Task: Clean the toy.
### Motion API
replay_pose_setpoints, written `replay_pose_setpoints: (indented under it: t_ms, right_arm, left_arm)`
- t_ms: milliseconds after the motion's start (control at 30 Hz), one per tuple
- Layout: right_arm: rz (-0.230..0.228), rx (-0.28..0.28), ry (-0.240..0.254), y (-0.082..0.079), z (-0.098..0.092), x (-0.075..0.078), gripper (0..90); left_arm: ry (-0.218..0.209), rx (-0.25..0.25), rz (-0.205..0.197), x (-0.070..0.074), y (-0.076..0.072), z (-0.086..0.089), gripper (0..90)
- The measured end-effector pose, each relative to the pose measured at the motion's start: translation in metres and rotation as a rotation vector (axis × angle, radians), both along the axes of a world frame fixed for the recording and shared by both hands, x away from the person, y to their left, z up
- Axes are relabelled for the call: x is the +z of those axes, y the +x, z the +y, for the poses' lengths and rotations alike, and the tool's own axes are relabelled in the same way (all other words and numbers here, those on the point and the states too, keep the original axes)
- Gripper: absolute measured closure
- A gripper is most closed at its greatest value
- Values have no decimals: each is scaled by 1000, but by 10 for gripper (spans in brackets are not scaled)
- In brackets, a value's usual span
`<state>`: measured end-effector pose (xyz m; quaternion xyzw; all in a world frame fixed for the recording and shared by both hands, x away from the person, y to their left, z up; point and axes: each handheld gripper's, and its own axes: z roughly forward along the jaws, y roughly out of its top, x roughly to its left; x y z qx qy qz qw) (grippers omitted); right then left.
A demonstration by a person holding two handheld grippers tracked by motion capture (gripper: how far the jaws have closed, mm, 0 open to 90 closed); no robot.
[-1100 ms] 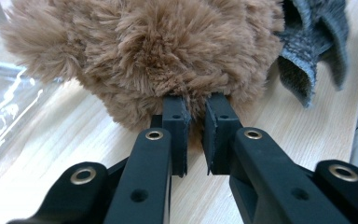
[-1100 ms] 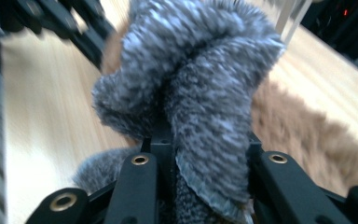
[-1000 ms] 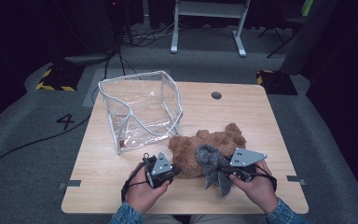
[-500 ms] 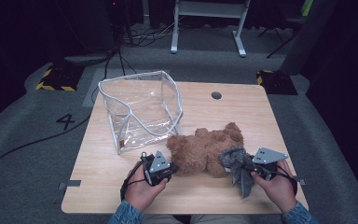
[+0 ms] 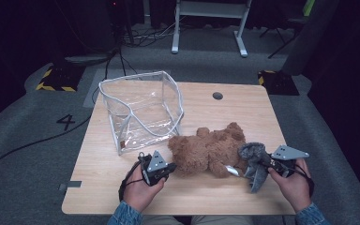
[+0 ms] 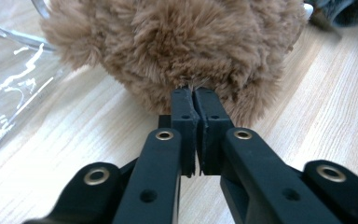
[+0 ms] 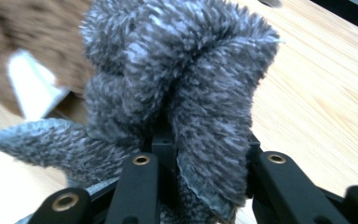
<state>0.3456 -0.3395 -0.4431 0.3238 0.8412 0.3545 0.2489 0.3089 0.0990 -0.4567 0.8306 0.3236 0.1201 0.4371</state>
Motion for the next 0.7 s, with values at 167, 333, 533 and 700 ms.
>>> replay_pose_setpoints:
  t_ms: [167, 333, 533, 700]
  right_arm:
    - [11, -85, -36, 9, -26, -4, 709]
    - [23, -133, 45, 14, -44, -3, 710]
    - [-29, -69, 68, 5, -28, 19, 708]
    - [-43, -82, 21, 16, -22, 17, 672]
  left_arm:
    - [-6, 1, 4, -2, 0, -1, 741]
    - [-1, -15, -61, -7, -1, -4, 412]
    - [82, -51, -25, -19, -1, -14, 341]
    - [115, -59, -30, -25, 1, -19, 317]
